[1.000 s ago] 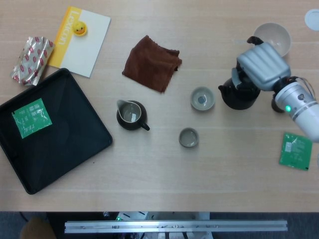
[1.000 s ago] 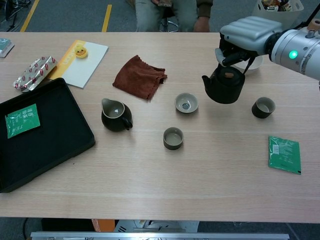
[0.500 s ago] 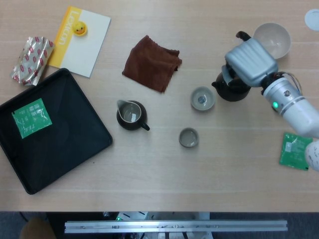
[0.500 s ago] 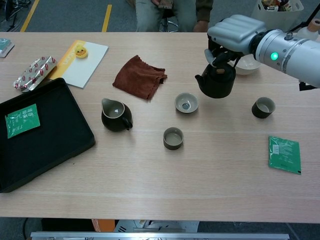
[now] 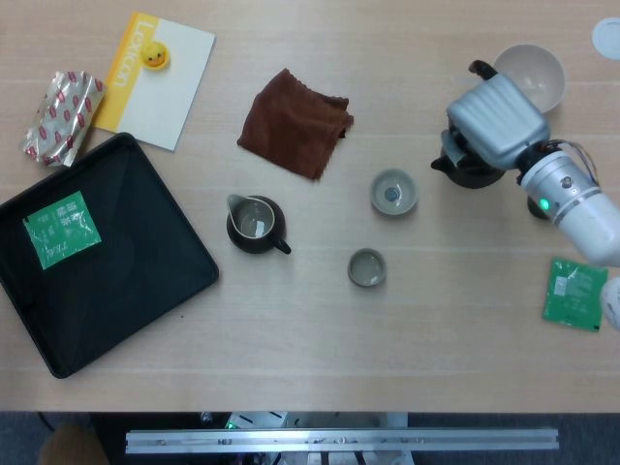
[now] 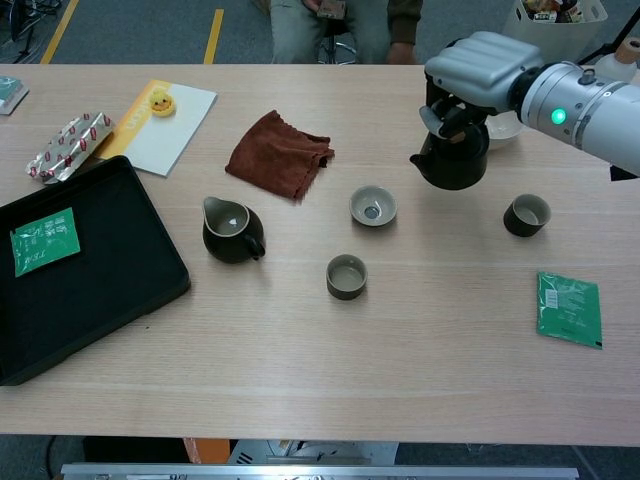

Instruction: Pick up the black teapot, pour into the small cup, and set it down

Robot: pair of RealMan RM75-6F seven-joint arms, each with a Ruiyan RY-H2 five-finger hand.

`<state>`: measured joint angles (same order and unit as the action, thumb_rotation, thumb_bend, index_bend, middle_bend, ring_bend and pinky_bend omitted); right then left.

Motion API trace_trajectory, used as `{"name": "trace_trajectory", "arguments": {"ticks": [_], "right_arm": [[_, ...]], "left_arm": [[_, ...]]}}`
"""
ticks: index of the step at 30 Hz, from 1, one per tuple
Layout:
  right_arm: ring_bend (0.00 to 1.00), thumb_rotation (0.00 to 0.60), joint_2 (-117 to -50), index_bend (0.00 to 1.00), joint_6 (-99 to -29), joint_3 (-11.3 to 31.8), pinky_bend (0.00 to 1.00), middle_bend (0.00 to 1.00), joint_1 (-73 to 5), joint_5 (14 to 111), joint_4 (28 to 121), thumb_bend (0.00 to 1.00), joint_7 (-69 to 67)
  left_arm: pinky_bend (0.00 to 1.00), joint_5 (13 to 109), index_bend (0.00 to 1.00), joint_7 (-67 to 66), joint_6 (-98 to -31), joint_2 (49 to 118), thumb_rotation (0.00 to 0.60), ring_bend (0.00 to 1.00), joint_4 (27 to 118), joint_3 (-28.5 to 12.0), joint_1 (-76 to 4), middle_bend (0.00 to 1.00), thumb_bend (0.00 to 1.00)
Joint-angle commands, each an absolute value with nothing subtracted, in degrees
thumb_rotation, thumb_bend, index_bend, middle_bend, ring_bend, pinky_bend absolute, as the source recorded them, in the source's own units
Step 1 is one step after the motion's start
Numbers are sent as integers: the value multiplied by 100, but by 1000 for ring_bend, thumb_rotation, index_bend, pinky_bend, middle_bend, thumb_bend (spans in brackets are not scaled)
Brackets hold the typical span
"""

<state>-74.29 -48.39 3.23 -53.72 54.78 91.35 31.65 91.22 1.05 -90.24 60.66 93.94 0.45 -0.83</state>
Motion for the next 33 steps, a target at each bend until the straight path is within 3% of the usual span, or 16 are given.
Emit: {"name": "trace_trajectory", "arguments": {"ticks": [1,33], "right_arm": [[749,427,-7419,907,-4843,319,176,813,-5346,5515,9126,528,3128],[743,432,-6222,903,-5351,-104,176,809,-4228,6895,9132,525,2121]], "left_arm": [[227,9121,167,98,-9022,6068,600,200,9397,44,-82,237,395],[223,9089,167,6,-8865,6244,600,199,9334,-3,-196,237,396]]}}
